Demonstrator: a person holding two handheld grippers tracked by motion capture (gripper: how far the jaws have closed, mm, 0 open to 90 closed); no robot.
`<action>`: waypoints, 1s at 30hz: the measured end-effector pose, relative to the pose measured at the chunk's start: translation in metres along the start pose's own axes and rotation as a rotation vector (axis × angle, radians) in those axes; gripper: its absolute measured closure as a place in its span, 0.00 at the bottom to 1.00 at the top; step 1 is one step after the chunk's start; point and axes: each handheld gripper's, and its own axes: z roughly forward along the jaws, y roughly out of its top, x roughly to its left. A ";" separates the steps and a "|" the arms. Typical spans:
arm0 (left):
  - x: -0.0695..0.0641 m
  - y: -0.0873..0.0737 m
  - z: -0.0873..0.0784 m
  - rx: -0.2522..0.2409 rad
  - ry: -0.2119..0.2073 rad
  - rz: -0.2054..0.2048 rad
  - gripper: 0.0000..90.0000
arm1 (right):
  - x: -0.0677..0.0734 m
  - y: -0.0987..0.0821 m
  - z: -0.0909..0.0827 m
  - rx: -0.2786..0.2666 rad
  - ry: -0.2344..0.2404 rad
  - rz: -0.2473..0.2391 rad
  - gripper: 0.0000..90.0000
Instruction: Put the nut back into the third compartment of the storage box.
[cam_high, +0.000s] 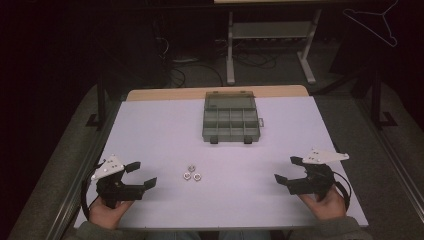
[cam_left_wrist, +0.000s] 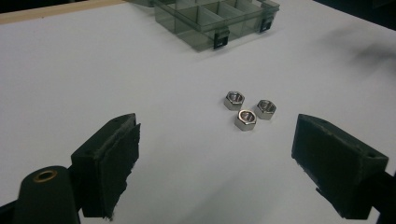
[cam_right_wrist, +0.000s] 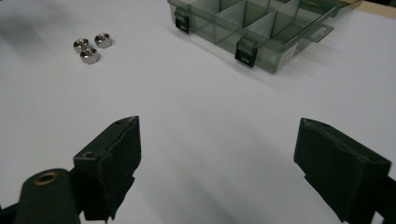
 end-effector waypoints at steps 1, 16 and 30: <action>0.000 0.000 0.000 -0.001 0.000 0.002 0.16 | 0.000 0.000 0.001 -0.001 -0.002 -0.007 0.16; 0.001 -0.001 0.002 0.009 -0.009 0.015 0.16 | 0.021 0.023 0.008 0.014 0.050 -0.052 0.17; 0.002 -0.001 -0.002 0.013 0.001 0.016 0.16 | 0.059 0.077 0.058 0.160 0.169 -0.203 0.19</action>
